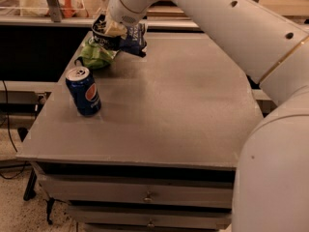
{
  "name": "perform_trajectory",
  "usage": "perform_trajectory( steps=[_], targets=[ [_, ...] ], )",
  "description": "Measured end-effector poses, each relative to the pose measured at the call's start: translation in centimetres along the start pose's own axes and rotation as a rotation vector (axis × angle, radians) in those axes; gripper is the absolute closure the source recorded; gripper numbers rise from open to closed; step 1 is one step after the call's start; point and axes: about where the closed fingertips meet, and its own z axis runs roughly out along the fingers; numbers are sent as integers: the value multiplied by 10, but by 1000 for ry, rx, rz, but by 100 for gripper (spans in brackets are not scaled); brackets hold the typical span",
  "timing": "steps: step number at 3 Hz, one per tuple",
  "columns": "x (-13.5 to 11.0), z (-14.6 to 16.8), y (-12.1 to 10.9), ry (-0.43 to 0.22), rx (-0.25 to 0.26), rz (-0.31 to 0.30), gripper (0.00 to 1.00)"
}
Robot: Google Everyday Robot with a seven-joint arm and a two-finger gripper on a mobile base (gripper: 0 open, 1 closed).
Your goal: Move blue chip bag near green rice chip bag
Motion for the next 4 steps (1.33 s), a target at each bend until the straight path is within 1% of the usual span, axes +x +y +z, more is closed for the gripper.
perform_trajectory(
  steps=[1, 2, 3, 4],
  targets=[
    [0, 7, -5, -2, 2, 12, 13],
    [3, 10, -9, -4, -1, 15, 0],
    [10, 11, -13, -4, -21, 9, 0],
    [23, 9, -16, 2, -52, -11, 0]
  ],
)
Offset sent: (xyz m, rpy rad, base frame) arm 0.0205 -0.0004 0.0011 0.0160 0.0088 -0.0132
